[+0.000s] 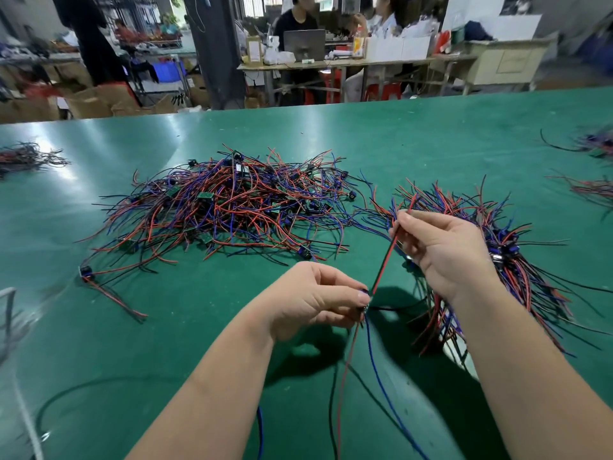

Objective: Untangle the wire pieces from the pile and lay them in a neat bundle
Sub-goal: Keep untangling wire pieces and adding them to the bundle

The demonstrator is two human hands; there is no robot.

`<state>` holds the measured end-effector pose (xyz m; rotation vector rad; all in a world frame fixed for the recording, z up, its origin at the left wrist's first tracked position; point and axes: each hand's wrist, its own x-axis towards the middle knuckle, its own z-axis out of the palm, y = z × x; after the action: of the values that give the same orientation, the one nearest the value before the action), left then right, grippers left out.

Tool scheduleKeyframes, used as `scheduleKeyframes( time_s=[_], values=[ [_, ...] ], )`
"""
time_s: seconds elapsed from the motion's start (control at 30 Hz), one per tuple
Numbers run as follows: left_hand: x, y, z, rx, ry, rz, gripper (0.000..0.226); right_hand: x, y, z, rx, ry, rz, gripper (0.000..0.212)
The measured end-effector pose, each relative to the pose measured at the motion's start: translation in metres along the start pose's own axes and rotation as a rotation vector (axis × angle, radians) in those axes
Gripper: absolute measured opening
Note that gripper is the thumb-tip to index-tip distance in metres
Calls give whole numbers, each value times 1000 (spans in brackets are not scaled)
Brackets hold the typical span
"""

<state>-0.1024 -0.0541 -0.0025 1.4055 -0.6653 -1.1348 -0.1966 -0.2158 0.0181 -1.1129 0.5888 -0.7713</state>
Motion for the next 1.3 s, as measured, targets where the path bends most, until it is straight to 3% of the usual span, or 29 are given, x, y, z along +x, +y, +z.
scheduleKeyframes(
  time_s=[0.13, 0.4, 0.53, 0.6, 0.67, 0.77, 0.87, 0.97, 1.17, 1.23, 1.3],
  values=[
    [-2, -3, -1, 69, -9, -40, 18, 2, -6, -7, -28, 60, -71, 15],
    [-3, -2, -2, 142, -48, -22, 18, 1, -7, -9, -34, 154, -26, 21],
    [-4, 1, 0, -11, -133, 59, 14, 4, -7, -11, 6, 142, -45, 22],
    [-2, 3, 2, -163, -69, 113, 11, 8, -6, -10, 52, 125, -24, 18],
    [3, 5, 3, -340, 65, 158, 11, 8, -3, -8, -78, 96, -2, 27],
    [9, 3, 3, -411, 273, 194, 19, -2, 8, 2, -379, -157, -126, 34],
    [14, -3, 4, -374, 360, 190, 17, -17, 19, 13, -653, -433, -318, 31],
    [15, -4, 3, -372, 346, 218, 17, -22, 22, 18, -806, -388, -477, 23],
    [13, 2, 0, -383, 223, 268, 22, -22, 14, 14, -698, -324, -535, 26],
    [15, 3, -1, -360, 299, 300, 17, -22, 7, 13, -609, -285, -614, 30],
    [18, -2, -6, -84, 515, 362, 13, -20, -4, 8, -566, -169, -769, 32]
  ],
)
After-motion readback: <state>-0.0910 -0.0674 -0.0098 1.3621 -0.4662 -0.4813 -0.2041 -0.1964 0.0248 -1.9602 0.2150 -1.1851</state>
